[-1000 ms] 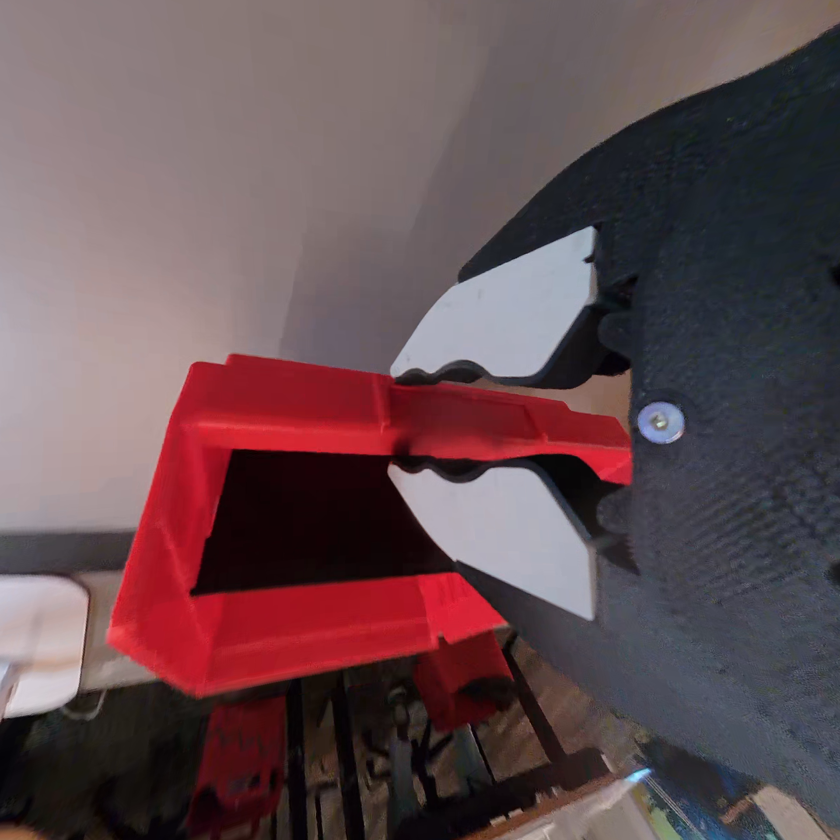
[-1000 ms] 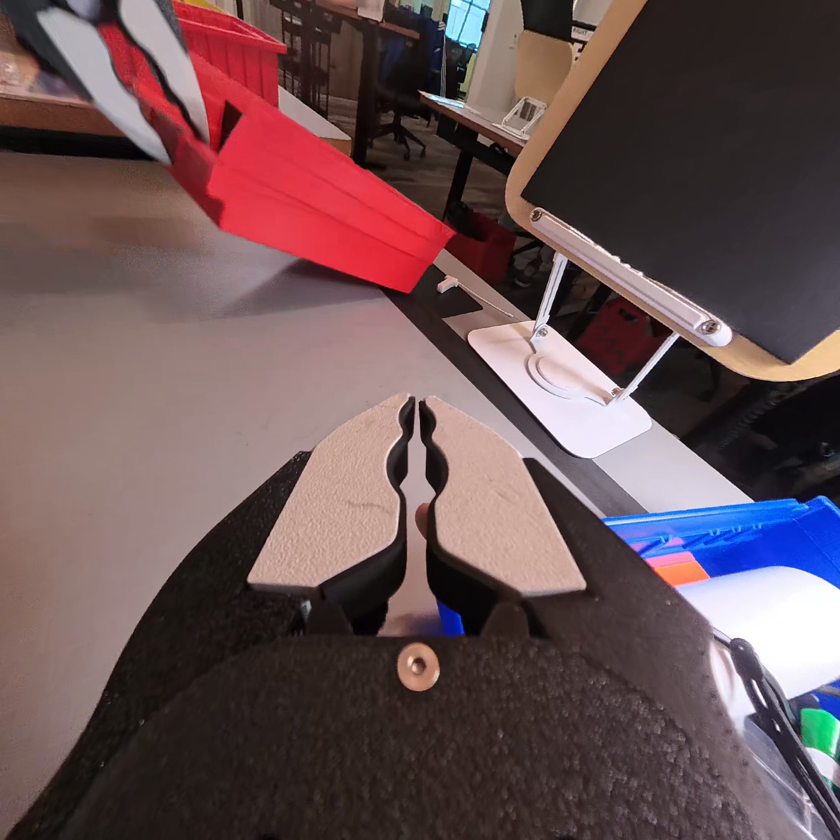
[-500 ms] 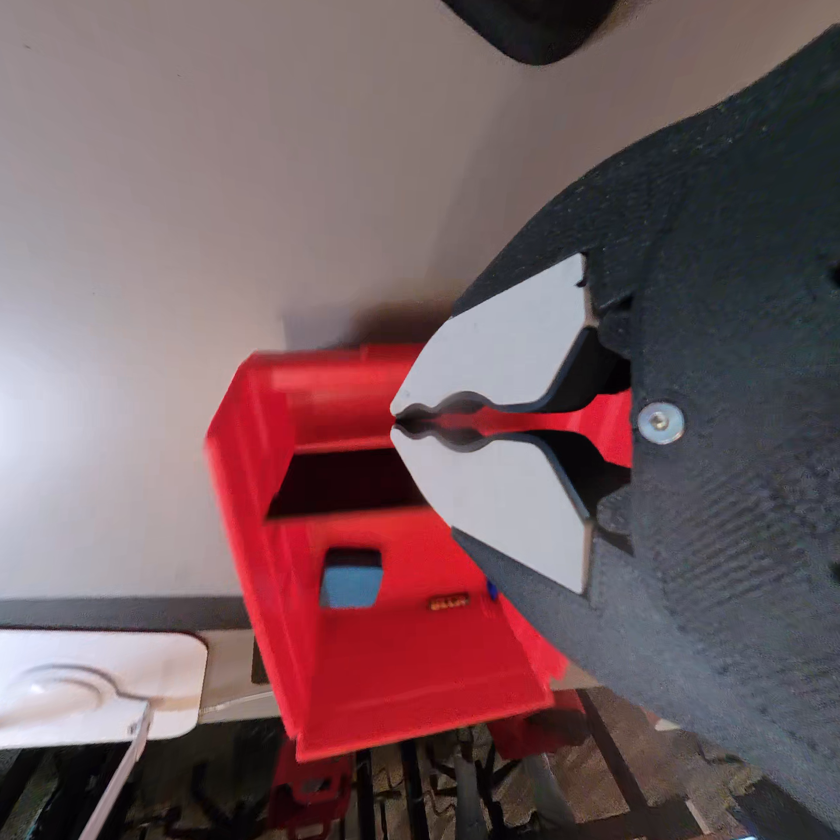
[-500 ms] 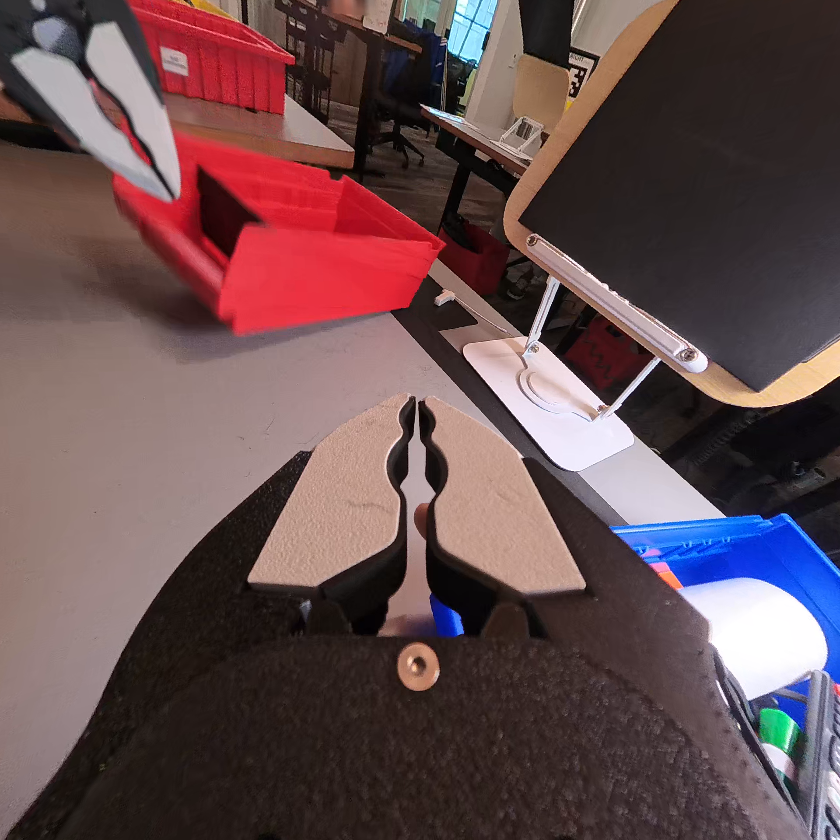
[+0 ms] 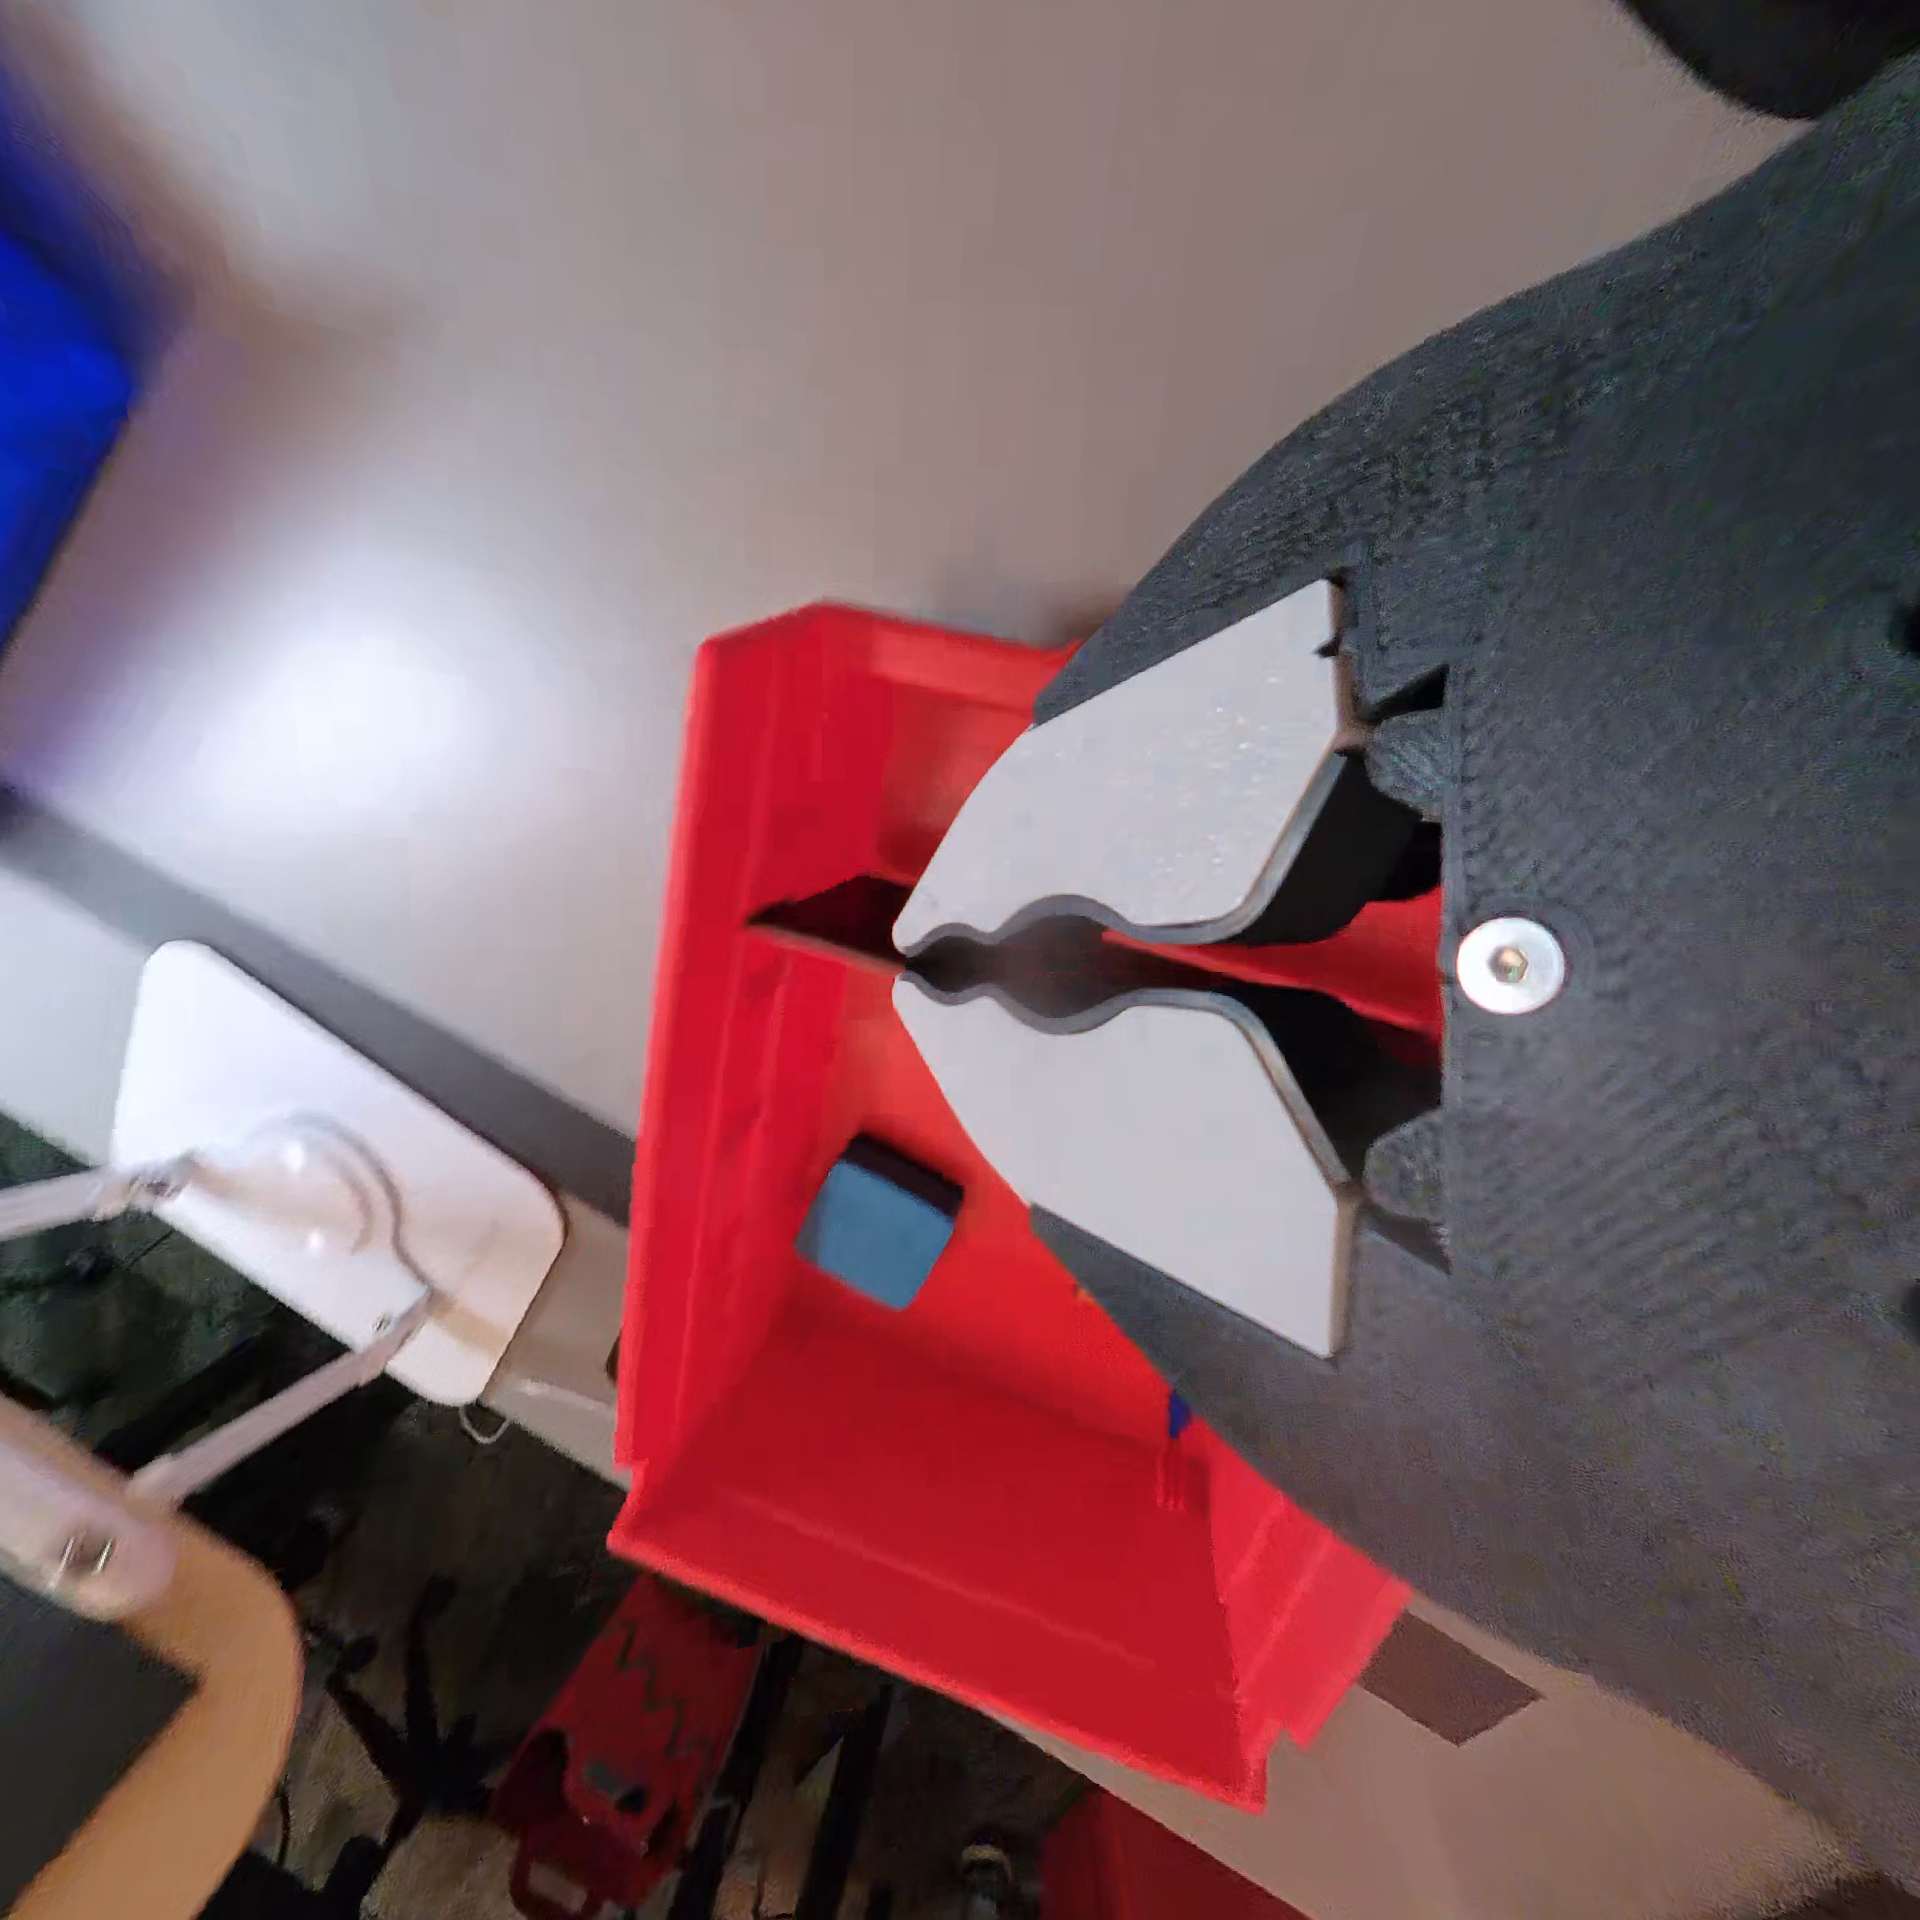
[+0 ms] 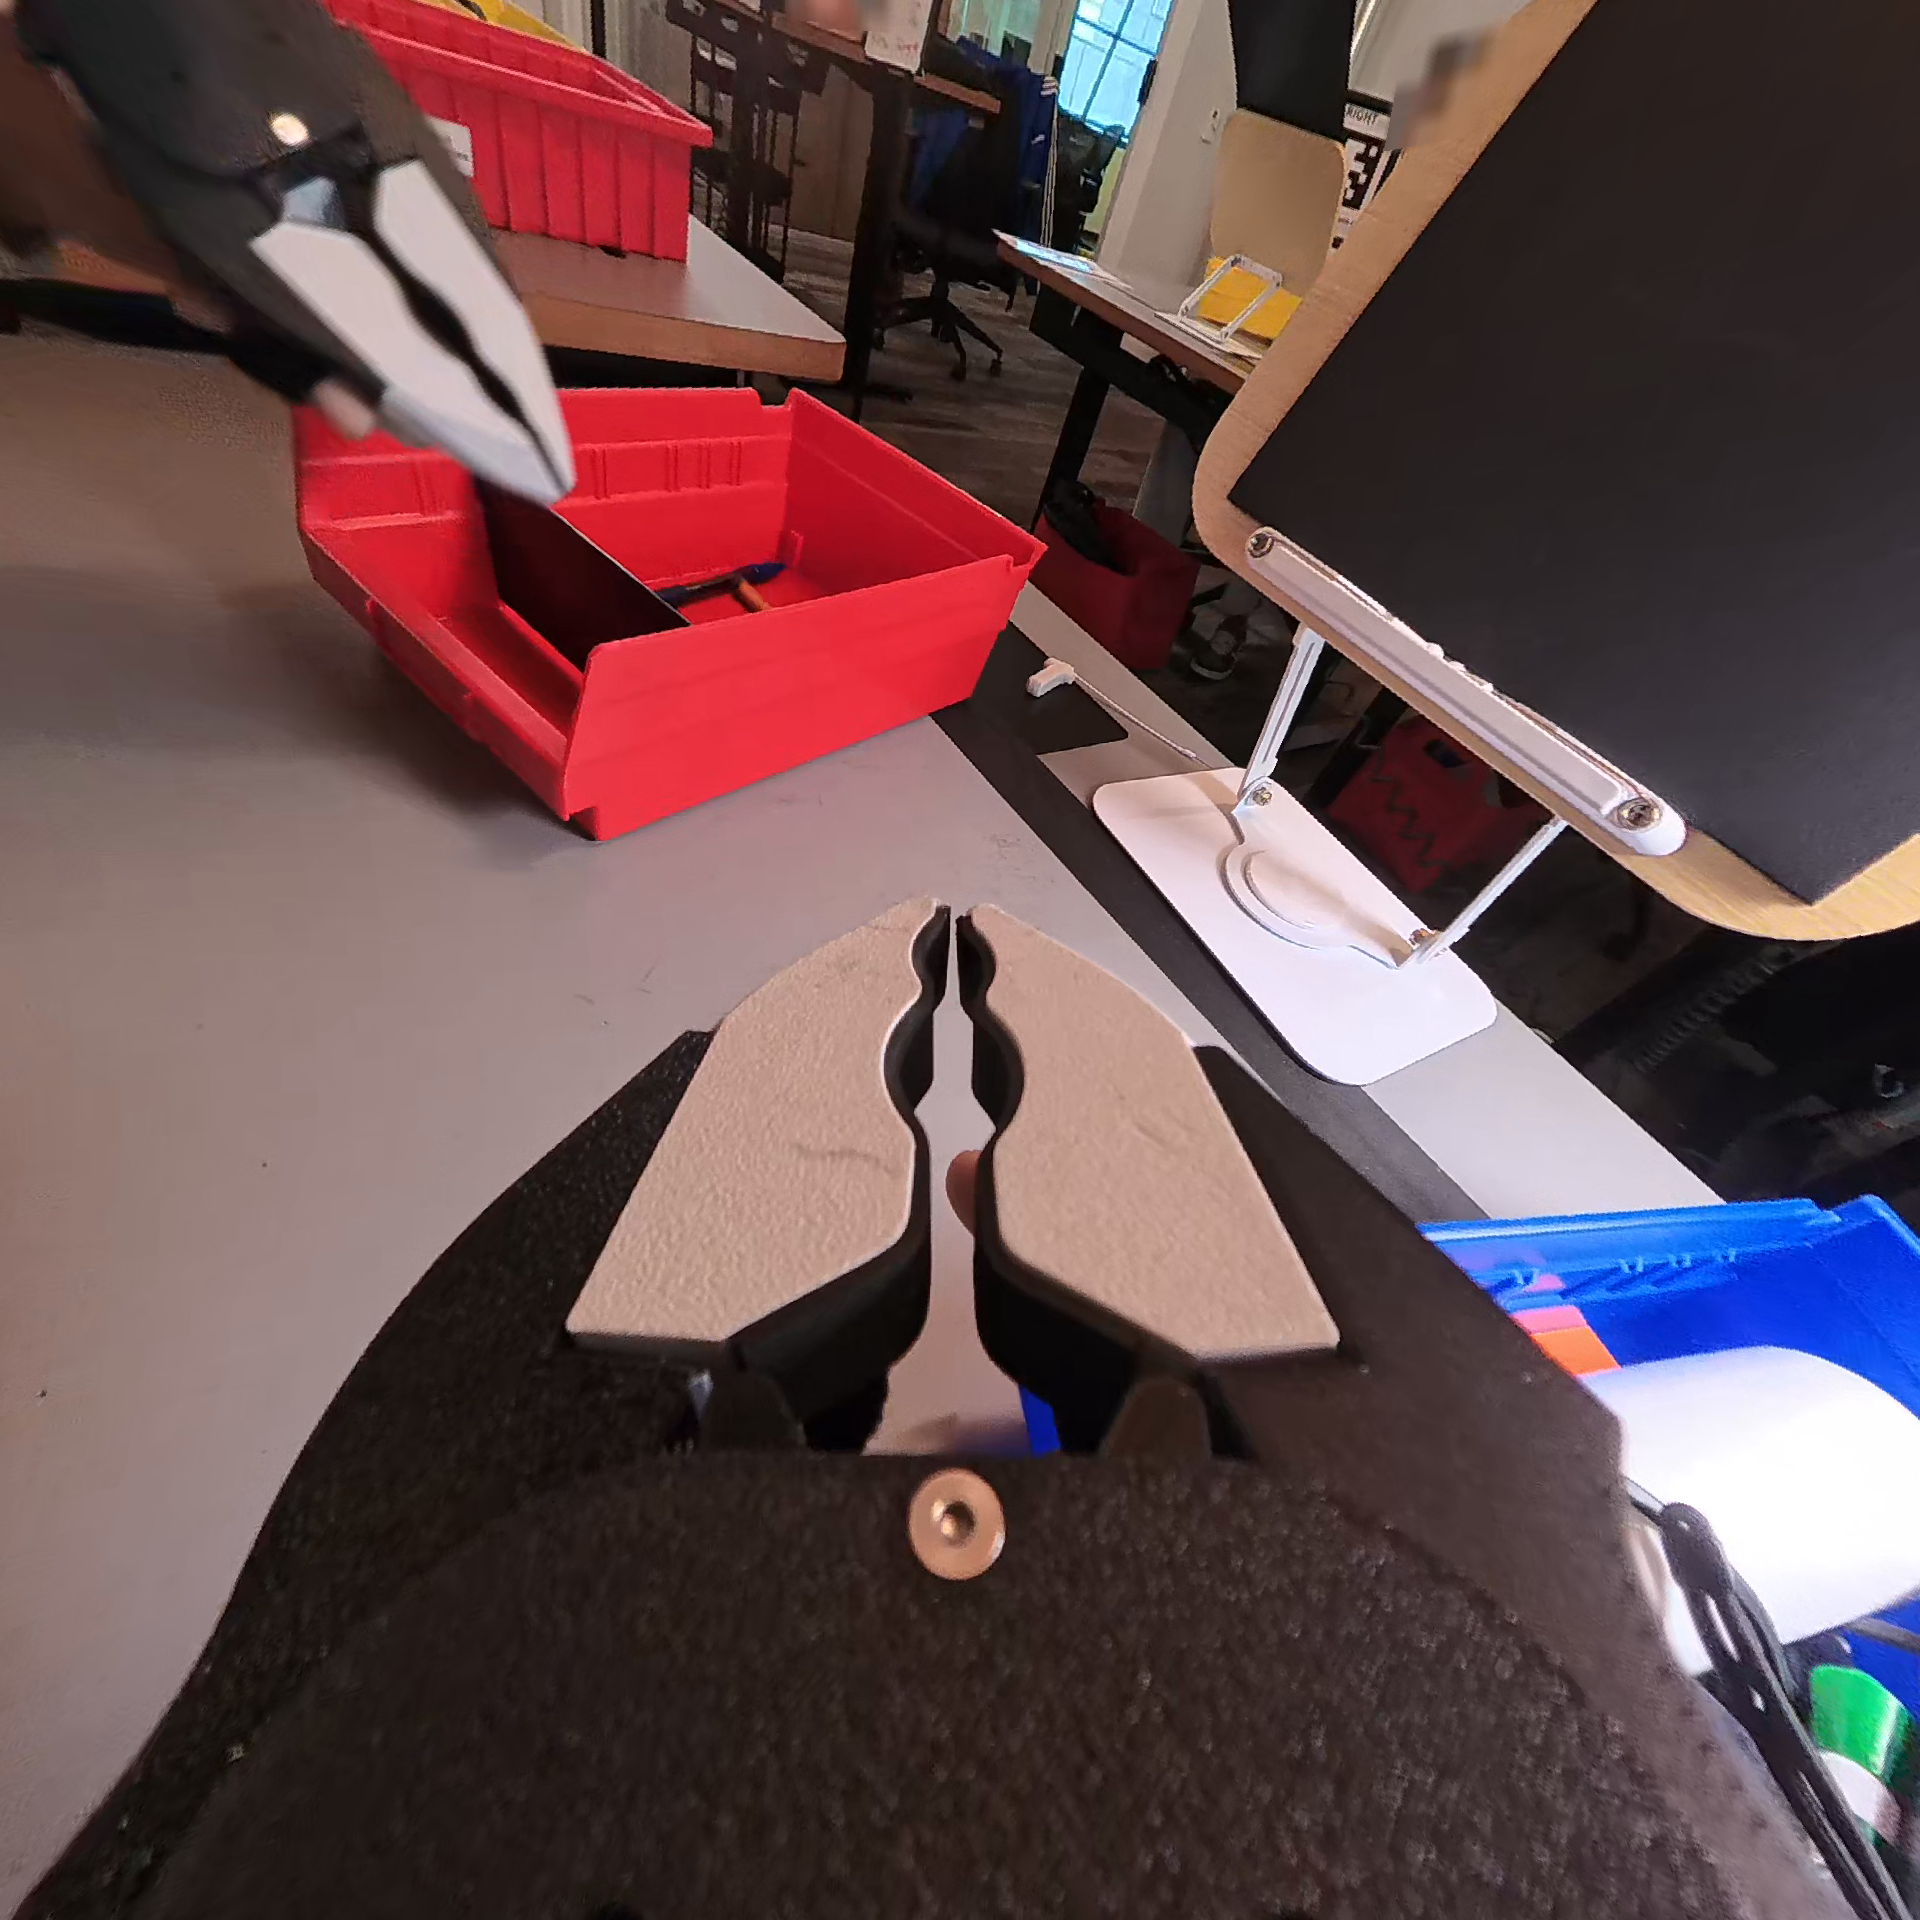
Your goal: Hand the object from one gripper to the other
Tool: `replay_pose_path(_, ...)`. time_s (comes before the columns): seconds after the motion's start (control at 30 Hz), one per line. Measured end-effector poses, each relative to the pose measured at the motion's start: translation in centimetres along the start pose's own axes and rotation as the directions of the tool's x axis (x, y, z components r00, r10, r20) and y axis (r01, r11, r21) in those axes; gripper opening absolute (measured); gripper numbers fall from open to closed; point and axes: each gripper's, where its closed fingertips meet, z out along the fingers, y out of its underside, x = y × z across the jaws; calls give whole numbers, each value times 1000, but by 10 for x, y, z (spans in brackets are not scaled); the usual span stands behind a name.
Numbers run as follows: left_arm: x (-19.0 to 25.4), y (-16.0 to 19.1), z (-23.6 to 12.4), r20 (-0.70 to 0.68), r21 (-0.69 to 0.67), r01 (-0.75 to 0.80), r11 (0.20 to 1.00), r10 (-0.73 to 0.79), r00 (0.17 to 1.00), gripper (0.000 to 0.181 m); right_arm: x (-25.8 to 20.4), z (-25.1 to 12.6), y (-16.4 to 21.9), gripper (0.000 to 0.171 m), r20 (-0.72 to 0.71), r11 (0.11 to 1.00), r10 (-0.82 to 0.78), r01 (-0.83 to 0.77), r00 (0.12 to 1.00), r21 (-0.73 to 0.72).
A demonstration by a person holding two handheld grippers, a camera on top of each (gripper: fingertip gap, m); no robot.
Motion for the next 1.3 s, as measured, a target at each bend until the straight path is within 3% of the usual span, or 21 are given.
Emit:
replay_pose_path(0.03, -13, -7, 2, 4, 15, 26, 1000, -26, 1000, 4, 0, 0, 0, 1, 2, 1000, 1, -1, 1000, 0)
replay_pose_path(0.2, -72, -13, 39, 3, -75, 38, 996, -38, 999, 25, -1, -1, -1, 1, 3, 1000, -6, 6, 1000, 0)
replay_pose_path(0.43, -109, 51, 109, -135, -435, -86, 896, 29, 990, 55, 4, -6, -1, 1, -6, 1000, -18, 18, 1000, -3)
replay_pose_path(0.6, -111, 78, 139, -235, -535, -138, 834, 10, 972, 77, 13, -9, 1, 1, -12, 1000, 10, -10, 1000, 7)
replay_pose_path(0.67, -109, 82, 149, -248, -542, -140, 828, 2, 969, 75, 17, -10, 3, 1, -15, 1000, 24, -24, 1000, 6)
replay_pose_path(0.7, -108, 81, 153, -250, -535, -129, 835, -11, 968, 63, 18, -10, 5, 1, -15, 999, 32, -32, 999, 4)
replay_pose_path(0.83, -107, 75, 146, -244, -524, -90, 847, -48, 968, 60, 20, -8, 12, 1, -13, 999, 48, -48, 999, -9)
replay_pose_path(0.97, -120, 25, 101, -128, -317, 0, 948, -43, 991, 57, 20, -10, 5, 1, -19, 999, 36, -35, 999, 9)
replay_pose_path(1.07, -111, -46, 47, -18, 24, 80, 997, -80, 997, 57, 15, -13, -10, 1, 1, 996, 55, -55, 998, 65)
replay_pose_path(1.17, -69, -107, -1, 155, 330, 1, 944, -56, 986, 57, 3, -15, -32, 3, 40, 982, 123, -127, 992, 140)
replay_pose_path(1.3, 1, -159, -22, 397, 502, -170, 848, -51, 916, 57, -29, -8, -64, 23, 155, 914, 311, -340, 938, 222)
